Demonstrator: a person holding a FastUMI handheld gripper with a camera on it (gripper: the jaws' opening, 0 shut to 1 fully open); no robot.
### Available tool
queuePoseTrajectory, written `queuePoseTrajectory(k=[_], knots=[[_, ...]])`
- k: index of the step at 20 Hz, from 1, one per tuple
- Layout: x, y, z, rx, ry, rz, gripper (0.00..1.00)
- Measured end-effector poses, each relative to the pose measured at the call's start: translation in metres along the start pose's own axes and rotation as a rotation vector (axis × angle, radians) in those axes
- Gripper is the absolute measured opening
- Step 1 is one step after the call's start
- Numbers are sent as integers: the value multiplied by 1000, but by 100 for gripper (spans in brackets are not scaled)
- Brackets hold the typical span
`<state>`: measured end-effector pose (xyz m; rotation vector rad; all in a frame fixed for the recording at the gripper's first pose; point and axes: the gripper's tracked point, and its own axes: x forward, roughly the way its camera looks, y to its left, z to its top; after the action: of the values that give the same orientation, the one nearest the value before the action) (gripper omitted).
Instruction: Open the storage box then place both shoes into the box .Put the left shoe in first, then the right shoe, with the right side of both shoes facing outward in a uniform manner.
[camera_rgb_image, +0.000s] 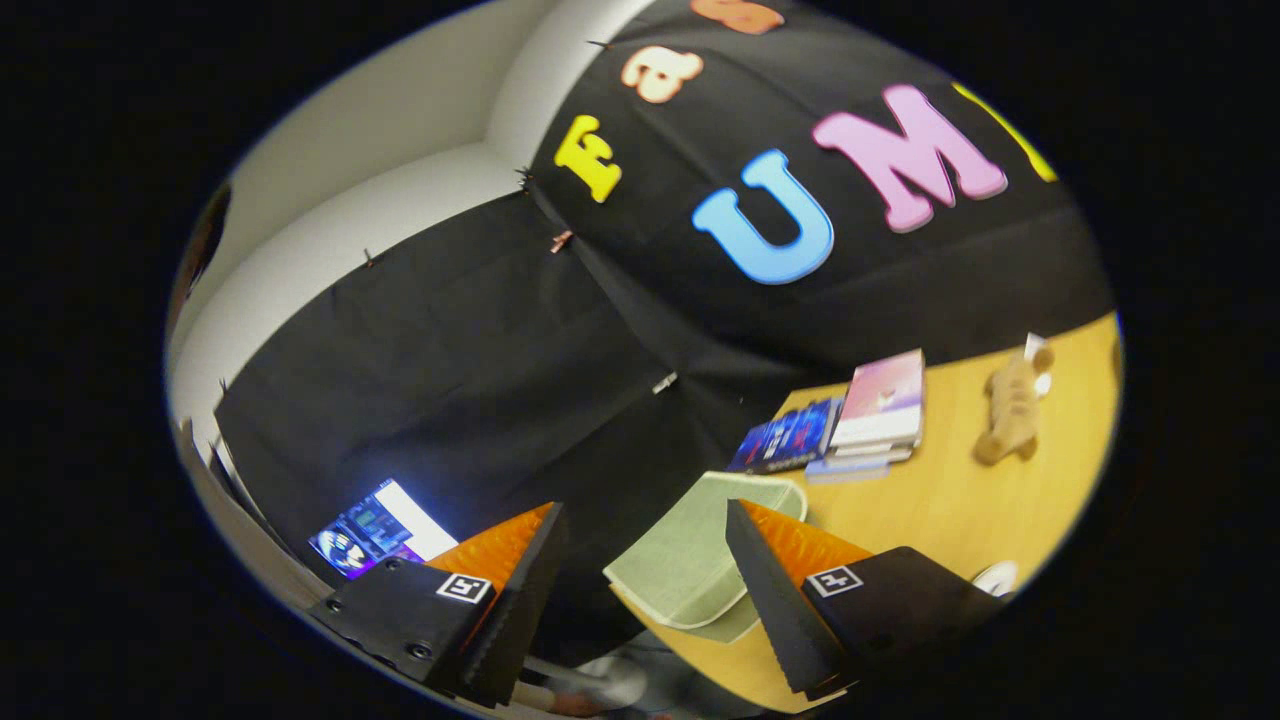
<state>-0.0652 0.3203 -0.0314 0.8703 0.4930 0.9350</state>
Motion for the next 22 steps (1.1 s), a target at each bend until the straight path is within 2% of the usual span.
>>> queuePoseTrajectory(k=[4, 6, 10, 12, 18, 22], knots=[[52, -34, -32, 277, 89, 66, 98], [73, -61, -54, 399, 134, 54, 98], [99, -110, -92, 562, 183, 0, 98], [107, -123, -109, 627, 195, -10, 98], [132, -135, -148, 701, 262, -6, 98], [140, -135, -147, 799, 257, 21, 96]])
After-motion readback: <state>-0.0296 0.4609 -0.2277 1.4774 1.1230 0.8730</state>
